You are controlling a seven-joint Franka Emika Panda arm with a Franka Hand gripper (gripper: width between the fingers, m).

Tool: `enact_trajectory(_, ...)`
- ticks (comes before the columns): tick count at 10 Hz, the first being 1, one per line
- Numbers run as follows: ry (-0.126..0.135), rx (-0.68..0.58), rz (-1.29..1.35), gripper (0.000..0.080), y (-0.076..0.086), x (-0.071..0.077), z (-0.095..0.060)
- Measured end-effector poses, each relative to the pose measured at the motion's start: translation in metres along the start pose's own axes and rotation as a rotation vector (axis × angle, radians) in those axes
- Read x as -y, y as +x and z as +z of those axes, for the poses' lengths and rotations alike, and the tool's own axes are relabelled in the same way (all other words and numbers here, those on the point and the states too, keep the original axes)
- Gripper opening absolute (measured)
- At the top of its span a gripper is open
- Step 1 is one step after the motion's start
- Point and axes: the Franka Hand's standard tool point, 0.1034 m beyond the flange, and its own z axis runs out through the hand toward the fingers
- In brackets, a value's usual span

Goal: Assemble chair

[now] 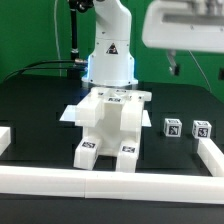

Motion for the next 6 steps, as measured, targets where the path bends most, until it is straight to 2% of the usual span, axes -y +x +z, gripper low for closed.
enact_trajectory(1,0.003,-0.008,0.009,0.0649,0.006,-0.003,-0.004)
enact_trajectory(2,0.0,-0.012,0.015,0.0649,0.004,0.0,-0.002)
enact_trajectory(3,-0.005,-0.015,0.008,0.0649,-0.005,0.011,0.005)
enact_trajectory(4,-0.003,-0.017,-0.014,0.0649,-0.015,0.017,0.01)
enact_trajectory(6,-0.023,-0.012,-0.023,0.0649,-0.038,0.035,0.02)
